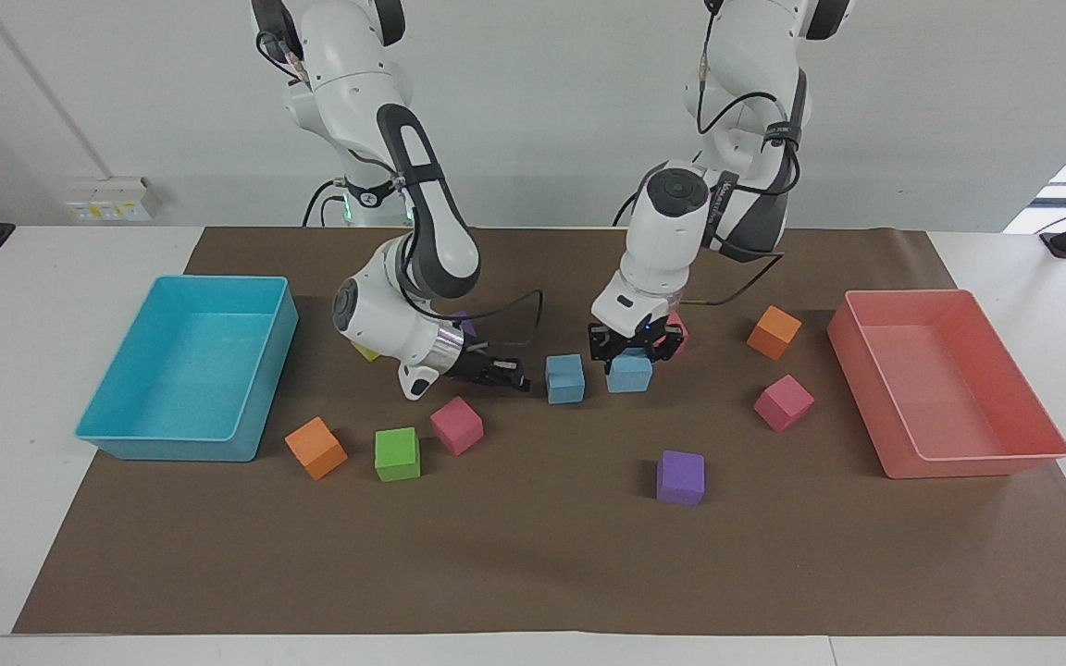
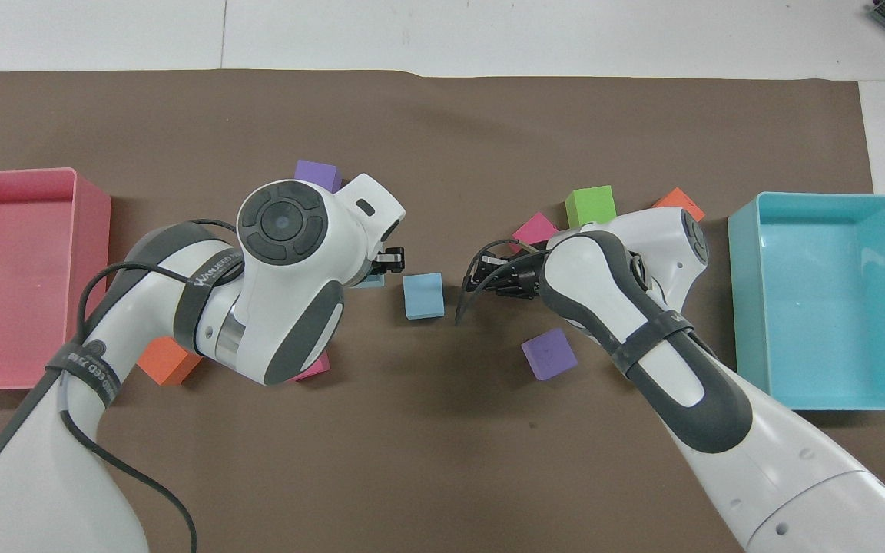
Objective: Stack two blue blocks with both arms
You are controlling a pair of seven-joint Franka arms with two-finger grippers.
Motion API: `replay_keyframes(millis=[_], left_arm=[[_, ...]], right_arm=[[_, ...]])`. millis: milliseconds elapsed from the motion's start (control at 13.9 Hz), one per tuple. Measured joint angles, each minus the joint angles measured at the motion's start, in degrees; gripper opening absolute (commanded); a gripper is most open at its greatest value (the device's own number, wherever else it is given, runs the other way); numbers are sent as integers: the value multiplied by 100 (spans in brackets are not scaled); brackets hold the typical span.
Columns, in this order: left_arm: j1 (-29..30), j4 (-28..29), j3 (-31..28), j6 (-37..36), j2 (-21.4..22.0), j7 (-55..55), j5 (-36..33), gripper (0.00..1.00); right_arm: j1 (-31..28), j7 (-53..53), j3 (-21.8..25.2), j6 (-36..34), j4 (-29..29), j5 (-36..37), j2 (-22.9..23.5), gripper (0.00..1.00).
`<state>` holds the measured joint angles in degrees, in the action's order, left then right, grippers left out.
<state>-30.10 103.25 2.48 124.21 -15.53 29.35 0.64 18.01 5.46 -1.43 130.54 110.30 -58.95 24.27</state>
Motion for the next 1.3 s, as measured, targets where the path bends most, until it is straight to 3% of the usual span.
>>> replay_keyframes(millis=[648,1296], left_arm=[[-679,-142,2,203,-410,693,219,0],[-708,-185,-22,212,-540,729,219,0]], right_arm=[[-30,1,-12,-20,84,-4,0,0],[-30,1,-14,-20,85,-4,0,0]])
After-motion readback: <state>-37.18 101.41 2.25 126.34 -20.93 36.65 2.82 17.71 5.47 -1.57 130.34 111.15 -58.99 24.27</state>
